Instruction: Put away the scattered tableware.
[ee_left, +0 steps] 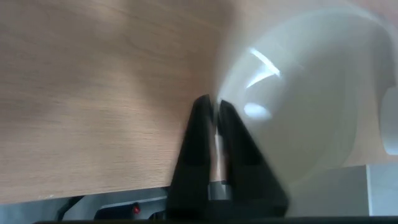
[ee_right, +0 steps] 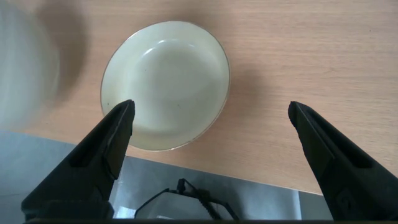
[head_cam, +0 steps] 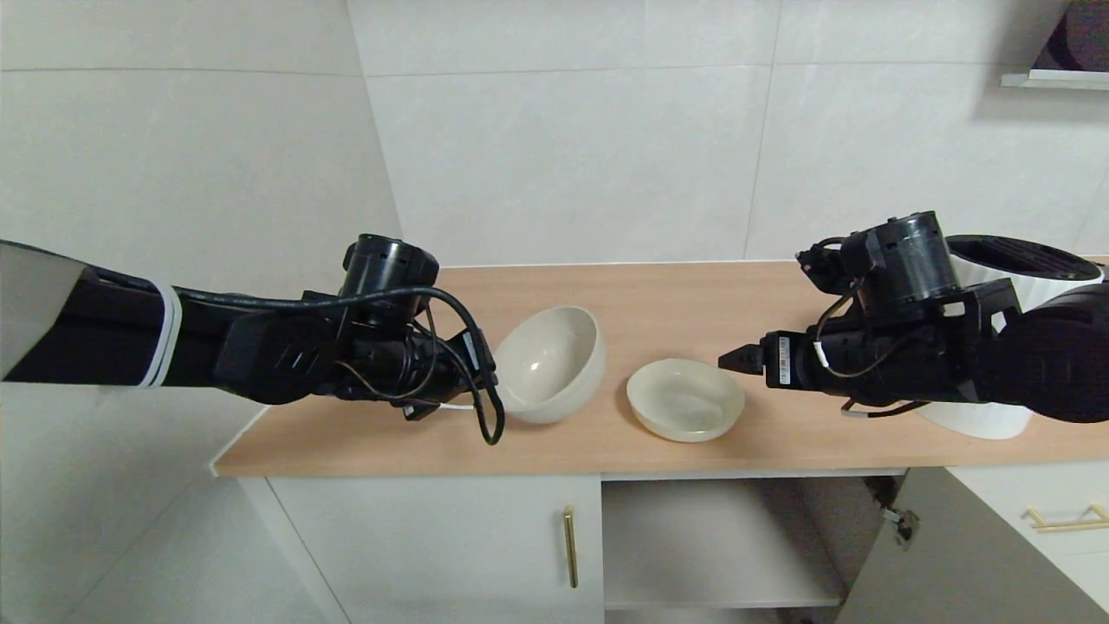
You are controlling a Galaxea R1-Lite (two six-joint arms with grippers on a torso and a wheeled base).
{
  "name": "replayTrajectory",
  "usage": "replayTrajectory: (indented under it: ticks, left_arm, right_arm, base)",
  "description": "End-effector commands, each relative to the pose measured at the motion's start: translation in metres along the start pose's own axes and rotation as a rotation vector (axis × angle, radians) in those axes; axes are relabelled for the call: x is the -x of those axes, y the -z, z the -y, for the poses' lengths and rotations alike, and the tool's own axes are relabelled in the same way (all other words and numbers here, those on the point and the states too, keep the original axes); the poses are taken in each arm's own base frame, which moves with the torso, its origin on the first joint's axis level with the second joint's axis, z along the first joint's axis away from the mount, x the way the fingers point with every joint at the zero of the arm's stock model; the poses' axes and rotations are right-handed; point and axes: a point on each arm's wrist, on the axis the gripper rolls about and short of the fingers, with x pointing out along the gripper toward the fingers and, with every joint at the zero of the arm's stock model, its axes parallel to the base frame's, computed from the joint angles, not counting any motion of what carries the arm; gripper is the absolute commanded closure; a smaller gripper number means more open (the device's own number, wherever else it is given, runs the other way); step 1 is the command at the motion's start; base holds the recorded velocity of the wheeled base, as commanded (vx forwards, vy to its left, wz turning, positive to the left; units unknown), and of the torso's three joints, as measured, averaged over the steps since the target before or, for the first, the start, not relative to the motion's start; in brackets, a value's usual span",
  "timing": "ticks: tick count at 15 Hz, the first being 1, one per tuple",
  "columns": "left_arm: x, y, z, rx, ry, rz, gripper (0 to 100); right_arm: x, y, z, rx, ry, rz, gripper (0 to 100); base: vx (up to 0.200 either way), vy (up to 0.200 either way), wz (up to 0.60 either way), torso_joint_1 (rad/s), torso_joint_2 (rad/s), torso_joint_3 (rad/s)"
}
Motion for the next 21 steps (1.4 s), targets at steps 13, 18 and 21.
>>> replayTrajectory:
  ticks: [13,18,21]
  left_arm:
    - [0.012,-0.002,0.003,-0.005,0.016,0.018,100]
    - [0.012,-0.002,0.003,-0.005,0.016,0.018,100]
    - [0.012,-0.002,0.003,-0.005,0.016,0.018,100]
  right_arm:
    - [-0.052,0.024,-0.013,0.009,0.167,-0.052,0]
    - [-0.062,0.028,-0.014,-0.001,0.173,-0.069,0]
    - [-0.064,0.029,-0.014,0.000,0.174,-0.072,0]
  base:
    - [0.000,0.000,0.00,0.000,0.00,0.000]
    - [0.000,0.000,0.00,0.000,0.00,0.000]
    - [0.000,0.000,0.00,0.000,0.00,0.000]
